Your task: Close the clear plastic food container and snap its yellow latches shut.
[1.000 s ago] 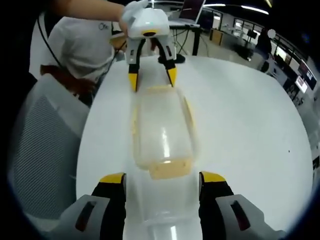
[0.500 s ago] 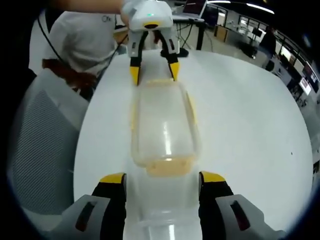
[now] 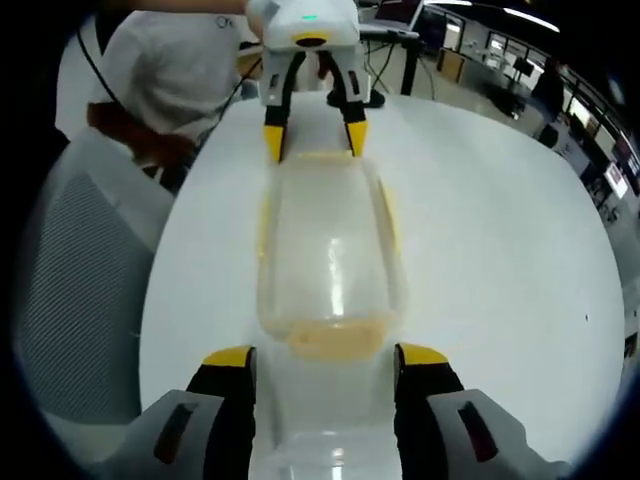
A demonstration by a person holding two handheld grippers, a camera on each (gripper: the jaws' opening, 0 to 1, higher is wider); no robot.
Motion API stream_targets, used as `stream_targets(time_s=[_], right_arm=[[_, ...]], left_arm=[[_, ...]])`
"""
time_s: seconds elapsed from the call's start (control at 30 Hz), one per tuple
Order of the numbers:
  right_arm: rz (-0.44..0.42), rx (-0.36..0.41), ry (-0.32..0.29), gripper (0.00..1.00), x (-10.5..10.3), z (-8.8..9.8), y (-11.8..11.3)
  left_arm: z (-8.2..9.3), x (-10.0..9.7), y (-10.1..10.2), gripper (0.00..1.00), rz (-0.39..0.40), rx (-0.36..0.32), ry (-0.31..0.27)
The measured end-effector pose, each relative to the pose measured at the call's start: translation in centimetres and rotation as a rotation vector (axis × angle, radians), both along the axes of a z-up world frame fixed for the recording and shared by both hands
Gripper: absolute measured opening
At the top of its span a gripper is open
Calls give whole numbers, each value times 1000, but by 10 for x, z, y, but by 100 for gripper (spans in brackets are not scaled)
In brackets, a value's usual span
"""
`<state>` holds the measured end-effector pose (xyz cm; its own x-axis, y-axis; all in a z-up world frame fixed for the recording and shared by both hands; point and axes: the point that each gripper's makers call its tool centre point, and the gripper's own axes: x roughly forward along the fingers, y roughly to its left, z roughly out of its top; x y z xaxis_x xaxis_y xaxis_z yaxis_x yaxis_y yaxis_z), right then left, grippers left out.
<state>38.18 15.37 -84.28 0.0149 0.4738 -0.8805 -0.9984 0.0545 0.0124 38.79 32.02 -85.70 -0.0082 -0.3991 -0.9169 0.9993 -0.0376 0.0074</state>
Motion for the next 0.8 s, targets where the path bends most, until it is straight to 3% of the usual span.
stream_targets(time_s=[0.8], right_arm=[[28,-67,-12,46,2,-16,4]], left_arm=[[-1,2,-1,49,5,9,-5]])
